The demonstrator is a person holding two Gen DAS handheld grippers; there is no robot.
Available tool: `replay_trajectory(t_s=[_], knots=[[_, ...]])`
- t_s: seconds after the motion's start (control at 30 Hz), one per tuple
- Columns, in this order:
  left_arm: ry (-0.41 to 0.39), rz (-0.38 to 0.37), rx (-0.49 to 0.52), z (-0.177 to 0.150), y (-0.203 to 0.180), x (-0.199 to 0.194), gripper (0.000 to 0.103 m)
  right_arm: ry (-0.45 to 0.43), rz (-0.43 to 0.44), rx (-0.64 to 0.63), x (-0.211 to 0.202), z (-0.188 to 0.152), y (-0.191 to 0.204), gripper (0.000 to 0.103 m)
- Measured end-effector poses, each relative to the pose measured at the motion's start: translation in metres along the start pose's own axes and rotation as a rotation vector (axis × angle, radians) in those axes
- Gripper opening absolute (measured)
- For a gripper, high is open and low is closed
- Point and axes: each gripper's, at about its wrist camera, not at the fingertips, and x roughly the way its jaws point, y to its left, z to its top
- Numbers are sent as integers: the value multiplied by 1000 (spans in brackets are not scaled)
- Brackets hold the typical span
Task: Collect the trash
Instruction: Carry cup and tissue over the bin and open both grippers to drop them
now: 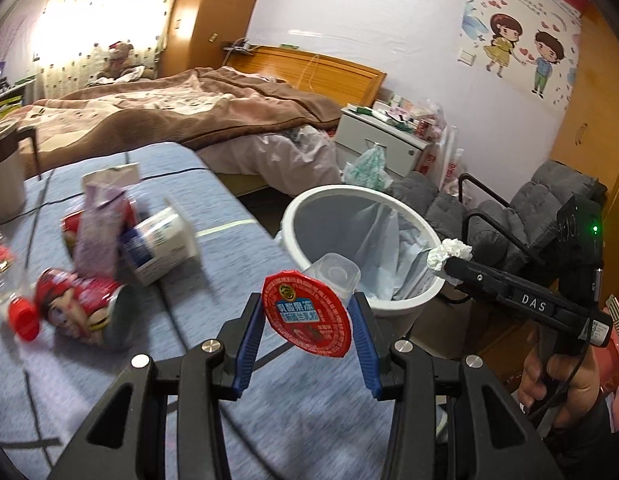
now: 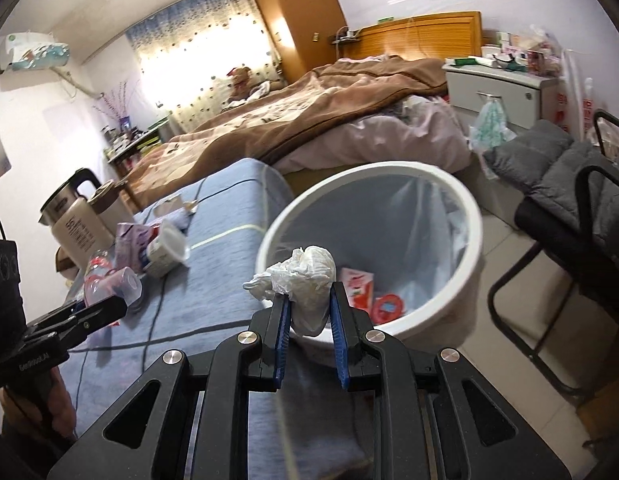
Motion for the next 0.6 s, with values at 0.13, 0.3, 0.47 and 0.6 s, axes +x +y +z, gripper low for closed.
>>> replay_trajectory(t_s=[0.13, 0.3, 0.47, 0.6], knots=[[7, -22, 27, 8, -11, 15, 45, -1, -4, 8, 1, 1, -11, 20], [19, -40, 46, 20, -23, 35, 45, 4, -3, 10, 8, 5, -19, 20], [40, -55, 61, 28, -32, 58, 45, 14, -11, 9, 16, 7, -29, 20], [69, -60, 65, 29, -36, 78, 45, 28, -16, 19, 23, 7, -39, 20]])
